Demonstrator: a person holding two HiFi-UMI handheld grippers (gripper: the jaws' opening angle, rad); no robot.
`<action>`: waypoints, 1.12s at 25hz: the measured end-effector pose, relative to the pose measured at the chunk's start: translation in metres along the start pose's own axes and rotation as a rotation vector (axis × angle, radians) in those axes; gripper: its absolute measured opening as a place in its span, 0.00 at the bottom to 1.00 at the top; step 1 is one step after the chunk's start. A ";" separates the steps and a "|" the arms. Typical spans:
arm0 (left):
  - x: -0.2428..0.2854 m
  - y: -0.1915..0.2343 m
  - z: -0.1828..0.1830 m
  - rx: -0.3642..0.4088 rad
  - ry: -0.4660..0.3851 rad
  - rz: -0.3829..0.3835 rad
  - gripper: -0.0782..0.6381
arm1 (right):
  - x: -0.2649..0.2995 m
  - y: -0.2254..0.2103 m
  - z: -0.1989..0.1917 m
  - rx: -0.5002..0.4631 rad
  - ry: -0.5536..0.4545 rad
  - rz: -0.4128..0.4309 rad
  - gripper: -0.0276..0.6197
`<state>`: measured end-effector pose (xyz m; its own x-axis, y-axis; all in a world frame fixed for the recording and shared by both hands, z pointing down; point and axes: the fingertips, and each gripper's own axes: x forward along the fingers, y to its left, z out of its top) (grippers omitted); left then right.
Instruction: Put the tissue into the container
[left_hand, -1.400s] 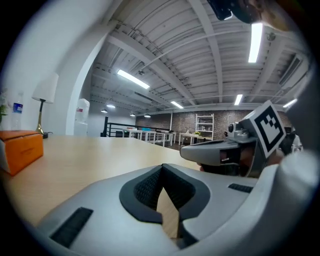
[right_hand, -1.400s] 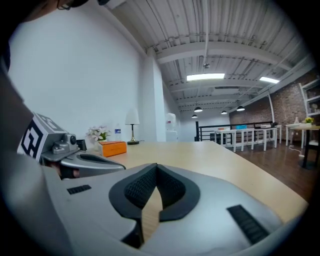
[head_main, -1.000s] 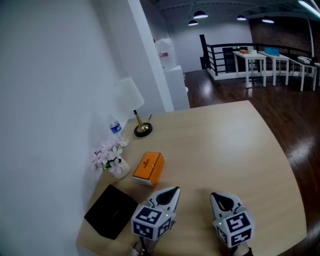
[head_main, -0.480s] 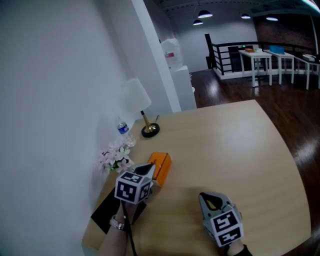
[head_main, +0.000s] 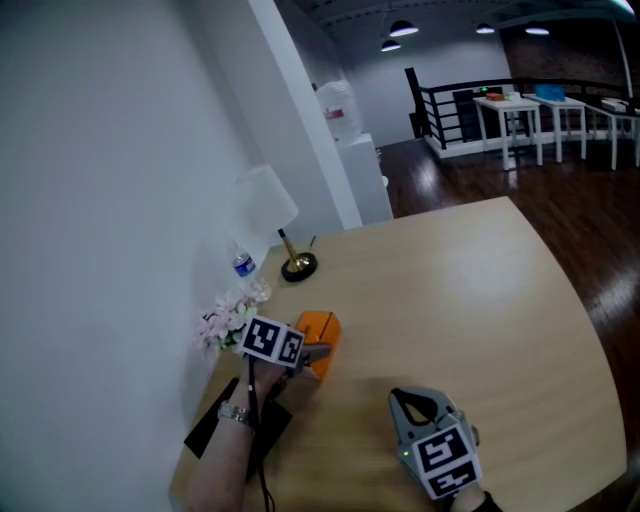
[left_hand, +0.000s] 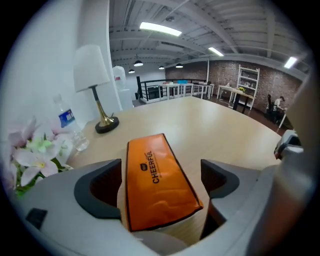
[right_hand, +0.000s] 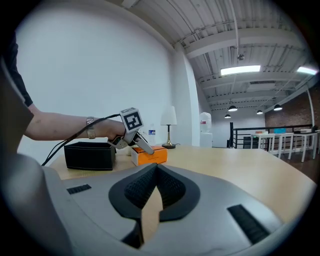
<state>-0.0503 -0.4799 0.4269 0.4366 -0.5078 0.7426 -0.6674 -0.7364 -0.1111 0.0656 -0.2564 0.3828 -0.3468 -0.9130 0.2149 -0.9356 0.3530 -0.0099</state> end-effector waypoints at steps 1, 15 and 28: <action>0.005 0.000 -0.005 0.000 0.024 -0.004 0.82 | 0.000 -0.001 0.001 -0.001 -0.001 0.000 0.04; 0.017 -0.001 -0.009 0.083 0.013 0.042 0.65 | 0.006 -0.010 -0.009 0.012 0.015 -0.014 0.04; -0.081 -0.037 0.031 0.196 -0.224 0.018 0.61 | 0.021 0.034 0.003 -0.061 0.042 0.021 0.04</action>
<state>-0.0423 -0.4254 0.3501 0.5624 -0.5915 0.5778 -0.5563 -0.7877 -0.2649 0.0259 -0.2642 0.3841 -0.3623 -0.8962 0.2560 -0.9218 0.3852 0.0440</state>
